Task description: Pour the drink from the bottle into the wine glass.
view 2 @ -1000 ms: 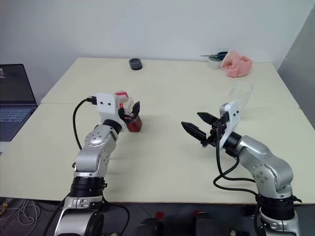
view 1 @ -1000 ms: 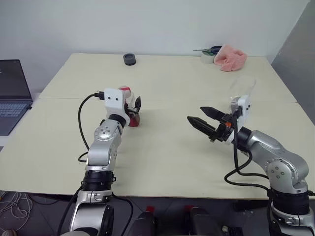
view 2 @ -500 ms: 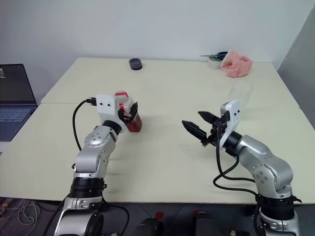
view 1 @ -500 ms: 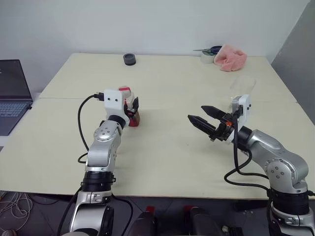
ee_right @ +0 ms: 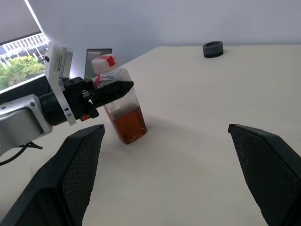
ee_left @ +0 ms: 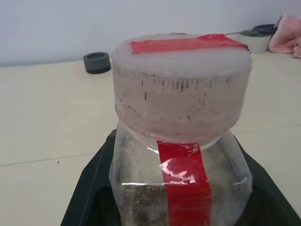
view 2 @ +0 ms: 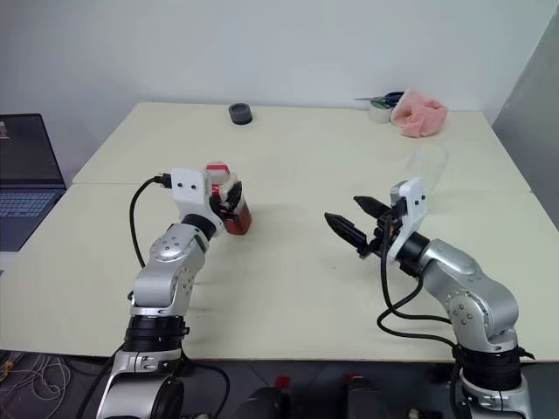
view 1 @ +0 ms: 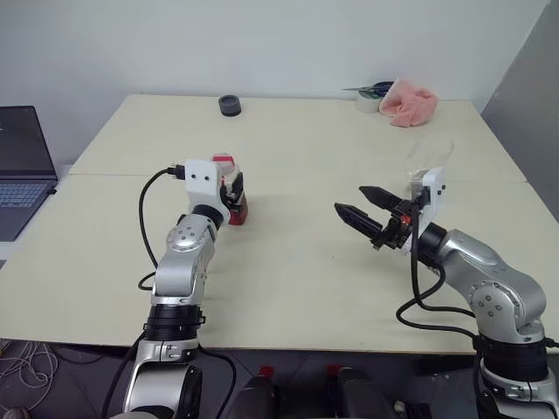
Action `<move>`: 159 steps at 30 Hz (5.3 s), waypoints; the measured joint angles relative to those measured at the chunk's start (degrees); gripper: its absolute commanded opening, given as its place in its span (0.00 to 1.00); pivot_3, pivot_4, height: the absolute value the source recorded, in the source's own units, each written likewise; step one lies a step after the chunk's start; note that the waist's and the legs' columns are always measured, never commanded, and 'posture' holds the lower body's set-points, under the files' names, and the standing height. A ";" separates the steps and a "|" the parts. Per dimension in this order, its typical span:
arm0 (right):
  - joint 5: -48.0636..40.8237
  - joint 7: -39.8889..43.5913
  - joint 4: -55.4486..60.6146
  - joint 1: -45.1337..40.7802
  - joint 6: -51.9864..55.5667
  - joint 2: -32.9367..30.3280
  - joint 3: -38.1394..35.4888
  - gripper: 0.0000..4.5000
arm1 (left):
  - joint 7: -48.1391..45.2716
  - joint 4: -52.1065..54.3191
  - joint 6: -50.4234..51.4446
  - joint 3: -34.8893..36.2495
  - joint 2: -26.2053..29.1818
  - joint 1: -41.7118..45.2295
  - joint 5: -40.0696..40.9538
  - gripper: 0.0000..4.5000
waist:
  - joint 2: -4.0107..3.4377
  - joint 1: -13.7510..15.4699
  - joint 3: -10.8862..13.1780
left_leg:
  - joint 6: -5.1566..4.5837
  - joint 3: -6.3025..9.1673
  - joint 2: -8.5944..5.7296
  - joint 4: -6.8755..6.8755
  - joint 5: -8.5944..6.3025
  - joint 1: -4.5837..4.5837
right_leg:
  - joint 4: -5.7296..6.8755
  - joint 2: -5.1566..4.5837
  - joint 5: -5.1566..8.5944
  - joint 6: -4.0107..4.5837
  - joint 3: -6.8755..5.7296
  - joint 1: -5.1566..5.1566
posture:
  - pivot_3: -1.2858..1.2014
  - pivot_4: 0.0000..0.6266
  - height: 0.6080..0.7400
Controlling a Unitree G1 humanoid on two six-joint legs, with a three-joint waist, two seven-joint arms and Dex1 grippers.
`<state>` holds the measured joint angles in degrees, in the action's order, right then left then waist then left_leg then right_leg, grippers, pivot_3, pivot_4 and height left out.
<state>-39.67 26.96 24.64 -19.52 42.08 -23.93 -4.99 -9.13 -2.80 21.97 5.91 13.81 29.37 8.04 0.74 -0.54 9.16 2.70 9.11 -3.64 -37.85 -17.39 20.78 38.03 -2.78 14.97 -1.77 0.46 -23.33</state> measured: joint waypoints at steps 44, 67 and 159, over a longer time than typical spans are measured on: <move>0.15 -5.87 -0.32 -17.23 10.10 4.21 3.50 0.80 | -36.66 0.17 11.49 -14.01 2.63 13.43 12.89 0.42 | 0.01 -1.06 0.01 | 0.00 -0.13 -0.03 0.04 0.00 0.10 | 0.04 -0.04 -0.01 0.00 0.20 -0.24 | 0.52 0.24 1.00; -4.63 14.02 -10.83 -27.79 9.93 -0.36 4.57 0.39 | -51.35 6.07 13.13 -11.49 13.17 13.71 19.50 0.42 | -0.05 -1.47 0.05 | -0.03 -0.33 0.03 0.07 -0.01 0.12 | 0.11 0.08 -0.02 0.01 0.21 -0.36 | 0.52 0.24 1.00; -5.55 31.39 -16.15 -35.49 9.62 -7.04 6.49 1.00 | -59.35 11.68 18.60 -11.36 19.84 16.89 25.85 0.42 | -0.02 -1.34 0.06 | -0.08 -0.54 0.02 0.03 -0.05 0.28 | 0.20 -0.05 -0.02 0.02 0.38 -0.67 | 0.52 0.24 1.00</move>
<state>-45.22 58.35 8.50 -55.01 51.70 -30.97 1.50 -68.49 8.88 40.56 -5.45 33.66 46.26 33.89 0.71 -1.88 9.22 2.62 8.57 -3.62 -37.82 -17.44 21.06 38.22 -2.83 14.95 -1.75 0.85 -24.00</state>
